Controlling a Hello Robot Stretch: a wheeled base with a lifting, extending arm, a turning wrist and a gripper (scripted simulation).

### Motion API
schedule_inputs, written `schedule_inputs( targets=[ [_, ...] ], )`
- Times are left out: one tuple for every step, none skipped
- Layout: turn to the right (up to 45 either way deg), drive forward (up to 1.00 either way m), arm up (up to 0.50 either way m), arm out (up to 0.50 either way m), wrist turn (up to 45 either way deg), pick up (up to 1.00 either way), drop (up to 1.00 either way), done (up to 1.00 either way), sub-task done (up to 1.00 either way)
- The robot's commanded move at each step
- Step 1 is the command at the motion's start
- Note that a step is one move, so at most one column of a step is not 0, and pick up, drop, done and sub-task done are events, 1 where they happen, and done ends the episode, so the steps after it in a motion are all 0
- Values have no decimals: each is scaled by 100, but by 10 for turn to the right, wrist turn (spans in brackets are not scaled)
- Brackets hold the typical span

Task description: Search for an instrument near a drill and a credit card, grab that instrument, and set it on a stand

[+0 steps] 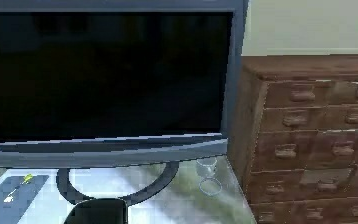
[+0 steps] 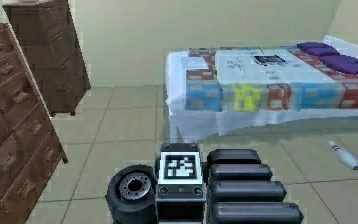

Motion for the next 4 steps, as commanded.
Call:
schedule_inputs(
  targets=[
    [300,0,0,0,0,0,0,0,0],
    [0,25,0,0,0,0,0,0,0],
    [-450,0,0,0,0,0,0,0,0],
    [-450,0,0,0,0,0,0,0,0]
  ],
)
